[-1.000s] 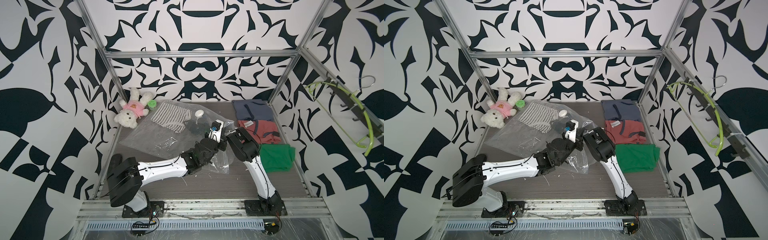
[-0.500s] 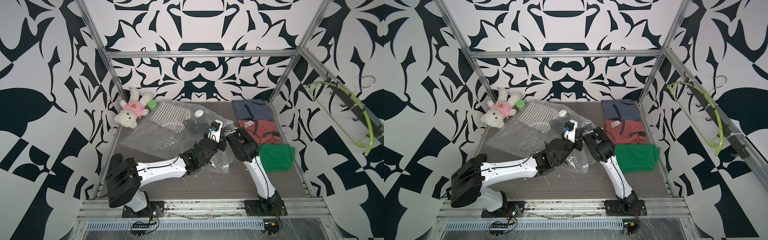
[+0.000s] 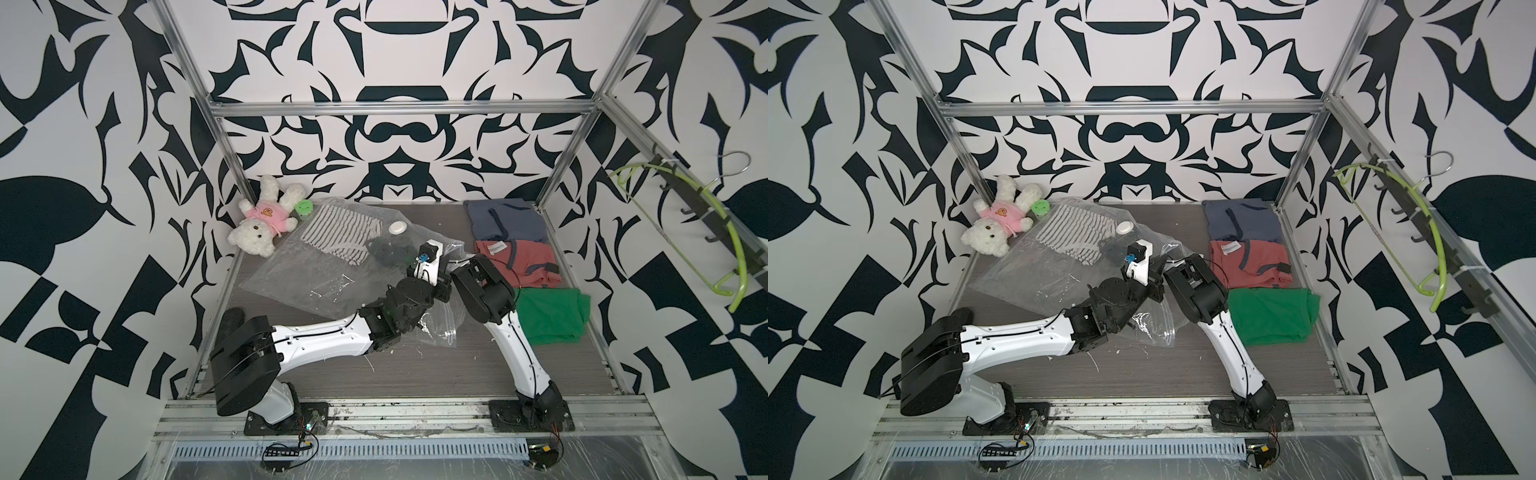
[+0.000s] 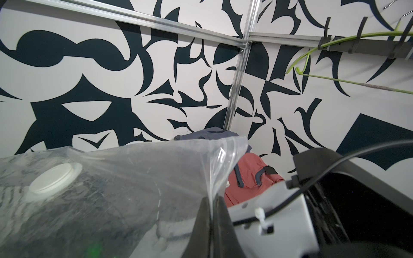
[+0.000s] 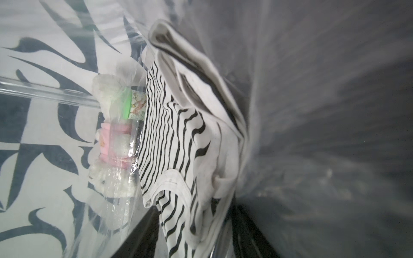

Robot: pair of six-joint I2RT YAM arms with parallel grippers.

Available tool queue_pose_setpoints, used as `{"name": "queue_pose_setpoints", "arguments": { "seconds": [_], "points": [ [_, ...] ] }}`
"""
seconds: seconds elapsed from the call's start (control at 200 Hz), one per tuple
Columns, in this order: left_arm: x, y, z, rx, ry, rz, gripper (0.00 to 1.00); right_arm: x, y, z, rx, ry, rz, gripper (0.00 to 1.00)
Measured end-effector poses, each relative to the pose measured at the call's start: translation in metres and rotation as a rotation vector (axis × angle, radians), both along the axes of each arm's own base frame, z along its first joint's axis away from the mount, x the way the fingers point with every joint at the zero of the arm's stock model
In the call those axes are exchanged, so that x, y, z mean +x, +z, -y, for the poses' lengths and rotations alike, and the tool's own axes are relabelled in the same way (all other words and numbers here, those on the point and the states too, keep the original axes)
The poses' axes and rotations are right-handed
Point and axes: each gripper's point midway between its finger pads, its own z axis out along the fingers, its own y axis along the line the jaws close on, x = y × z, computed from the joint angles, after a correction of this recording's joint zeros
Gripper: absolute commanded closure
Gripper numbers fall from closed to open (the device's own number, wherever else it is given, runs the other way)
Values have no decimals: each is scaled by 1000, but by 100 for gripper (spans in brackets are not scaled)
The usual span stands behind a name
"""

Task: Take the tank top out of the vacuum bag
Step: Take out the tank top from the vacuum bag.

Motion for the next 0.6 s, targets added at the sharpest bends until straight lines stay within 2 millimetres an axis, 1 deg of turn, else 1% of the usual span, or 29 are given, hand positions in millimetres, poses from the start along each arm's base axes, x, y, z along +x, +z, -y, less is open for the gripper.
{"name": "queue_pose_setpoints", "arguments": {
  "seconds": [0.17, 0.25, 0.48, 0.6],
  "points": [
    [1, -2, -2, 2, 9, -5, 100, 2, -11, 0, -15, -8, -30, 83],
    [1, -5, -3, 6, 13, -8, 100, 2, -13, 0, -6, -7, -39, 92],
    [0, -6, -3, -2, 23, -17, 100, -1, -13, 2, 0, -5, -38, 99],
    [-2, -6, -3, -4, 29, -18, 100, -5, -12, 6, -1, -4, -36, 100]
  ]
}}
